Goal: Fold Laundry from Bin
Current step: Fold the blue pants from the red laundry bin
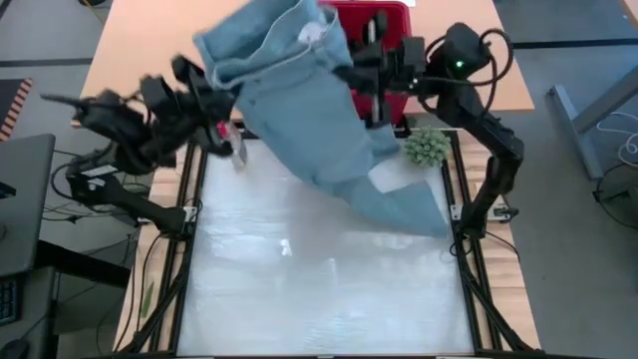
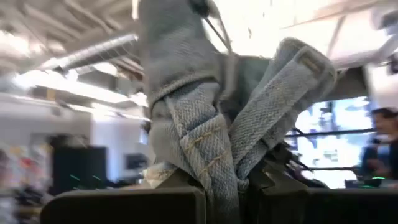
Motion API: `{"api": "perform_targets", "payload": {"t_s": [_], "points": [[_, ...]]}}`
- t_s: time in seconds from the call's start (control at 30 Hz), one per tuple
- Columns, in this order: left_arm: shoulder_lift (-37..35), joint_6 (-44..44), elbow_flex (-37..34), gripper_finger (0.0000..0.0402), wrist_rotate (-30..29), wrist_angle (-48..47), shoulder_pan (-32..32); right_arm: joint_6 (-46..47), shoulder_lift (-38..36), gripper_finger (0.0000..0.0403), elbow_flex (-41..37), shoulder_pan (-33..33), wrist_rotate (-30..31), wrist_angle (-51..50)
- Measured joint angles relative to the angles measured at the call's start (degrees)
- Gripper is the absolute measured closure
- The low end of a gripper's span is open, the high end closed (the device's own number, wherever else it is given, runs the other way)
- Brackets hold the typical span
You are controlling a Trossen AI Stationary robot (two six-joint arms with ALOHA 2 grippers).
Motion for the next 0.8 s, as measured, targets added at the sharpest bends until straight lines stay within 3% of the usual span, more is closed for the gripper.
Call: {"api": "perform_targets", "payload": {"t_s": [0.1,0.2,0.3,0.4,0.6,0.8], "points": [[7.7,5.1,14.3,0.0383,0.4,-4.2,2.4,-2.6,-0.5,0.0367,-0.2,-1.3,4.2,5.7],[15.7,7.3,29.7,0.0383,3.3,-12.8,5.5,-3.7,-0.5,0.0367,2.6,-2.7,2.8,6.8],[16.0,8.1,24.2,0.0383,7.9,-1.5,8.7,-5.3,-1.0,0.0367,2.3,-3.0,2.4,9.6],[15.9,8.2,23.7,0.0383,9.7,-0.5,11.3,-7.0,-2.0,0.0365,2.1,-3.4,2.8,7.2],[16.1,1.8,29.2,0.0383,10.2,-18.0,13.7,-9.9,-7.2,0.0321,2.7,-7.8,3.3,-22.7],[11.2,3.8,30.5,0.0383,8.2,-21.3,13.5,-10.0,-11.9,0.0261,2.8,-16.6,3.9,-44.1]]}}
